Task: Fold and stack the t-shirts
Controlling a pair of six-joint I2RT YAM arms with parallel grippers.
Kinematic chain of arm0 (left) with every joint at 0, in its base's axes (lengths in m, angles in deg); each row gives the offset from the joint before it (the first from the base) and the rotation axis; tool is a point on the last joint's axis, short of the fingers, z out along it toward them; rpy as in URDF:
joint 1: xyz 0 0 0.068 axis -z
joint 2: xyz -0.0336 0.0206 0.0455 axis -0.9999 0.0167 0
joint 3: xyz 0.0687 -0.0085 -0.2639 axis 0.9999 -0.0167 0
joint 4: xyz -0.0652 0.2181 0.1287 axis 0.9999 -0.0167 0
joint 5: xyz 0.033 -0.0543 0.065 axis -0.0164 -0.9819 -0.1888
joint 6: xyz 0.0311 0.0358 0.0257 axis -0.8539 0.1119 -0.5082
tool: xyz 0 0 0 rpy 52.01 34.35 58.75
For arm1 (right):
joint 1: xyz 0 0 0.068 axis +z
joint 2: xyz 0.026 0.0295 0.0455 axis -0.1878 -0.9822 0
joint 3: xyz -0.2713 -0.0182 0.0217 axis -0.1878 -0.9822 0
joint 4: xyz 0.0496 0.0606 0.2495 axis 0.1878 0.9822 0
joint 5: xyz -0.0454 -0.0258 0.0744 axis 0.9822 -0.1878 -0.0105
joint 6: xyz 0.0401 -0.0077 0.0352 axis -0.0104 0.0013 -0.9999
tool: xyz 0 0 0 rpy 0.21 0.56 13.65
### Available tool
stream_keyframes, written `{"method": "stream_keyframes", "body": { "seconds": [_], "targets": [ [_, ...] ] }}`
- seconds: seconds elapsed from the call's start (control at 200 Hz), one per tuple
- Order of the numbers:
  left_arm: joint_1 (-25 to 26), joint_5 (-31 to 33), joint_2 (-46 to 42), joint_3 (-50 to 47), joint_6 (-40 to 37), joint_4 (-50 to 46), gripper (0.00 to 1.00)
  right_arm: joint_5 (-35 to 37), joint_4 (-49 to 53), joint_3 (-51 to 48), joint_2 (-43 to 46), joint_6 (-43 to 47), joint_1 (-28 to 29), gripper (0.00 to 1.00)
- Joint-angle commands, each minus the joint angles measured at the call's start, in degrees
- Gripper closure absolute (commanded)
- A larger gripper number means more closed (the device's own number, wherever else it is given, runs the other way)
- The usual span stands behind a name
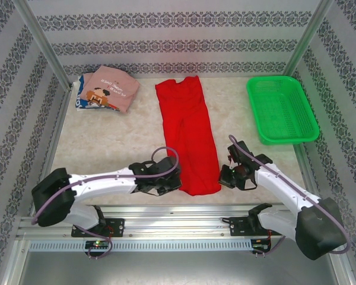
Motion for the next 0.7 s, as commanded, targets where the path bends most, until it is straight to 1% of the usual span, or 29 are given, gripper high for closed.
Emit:
{"method": "stream_keyframes", "body": {
  "seconds": [0.0, 0.205, 0.365, 0.48, 0.555, 0.624, 0.659, 0.694],
  "targets": [
    [0.62, 3.6, -4.52, -2.57, 1.68, -4.97, 1.0, -0.25, 4.01, 1.3, 1.27, -2.89, 1.89, 1.0],
    [0.63, 5.69, -12.05, -6.08, 3.09, -7.98, 1.0, 0.11, 6.85, 3.84, 3.77, -4.71, 3.39, 1.0],
    [0.34, 6.7, -14.26, -5.52, 2.48, -7.45, 1.0, -0.06, 7.06, 6.69, 2.51, -5.09, 3.52, 1.0],
    [-0.98, 5.9, -14.14, -3.85, 0.89, -7.47, 1.0, -0.2, 7.34, 9.78, 0.65, -5.03, 3.57, 1.0],
    [-1.47, 4.51, -13.75, -4.46, 0.56, -7.87, 1.0, 0.35, 8.19, 9.94, -0.39, -4.55, 3.5, 1.0],
    [-1.11, 2.16, -13.39, -6.54, 1.28, -4.76, 1.0, 0.07, 7.79, 8.67, -0.75, -4.61, 3.49, 1.0],
    [-0.39, 1.31, -12.83, -7.1, 1.74, -2.96, 0.94, -0.06, 7.08, 7.8, -0.54, -4.76, 3.49, 1.0],
    [0.19, 0.83, -11.39, -6.61, 1.97, -3.1, 0.87, -0.06, 6.51, 7.07, -0.43, -5.09, 3.49, 1.0]
  ]
}}
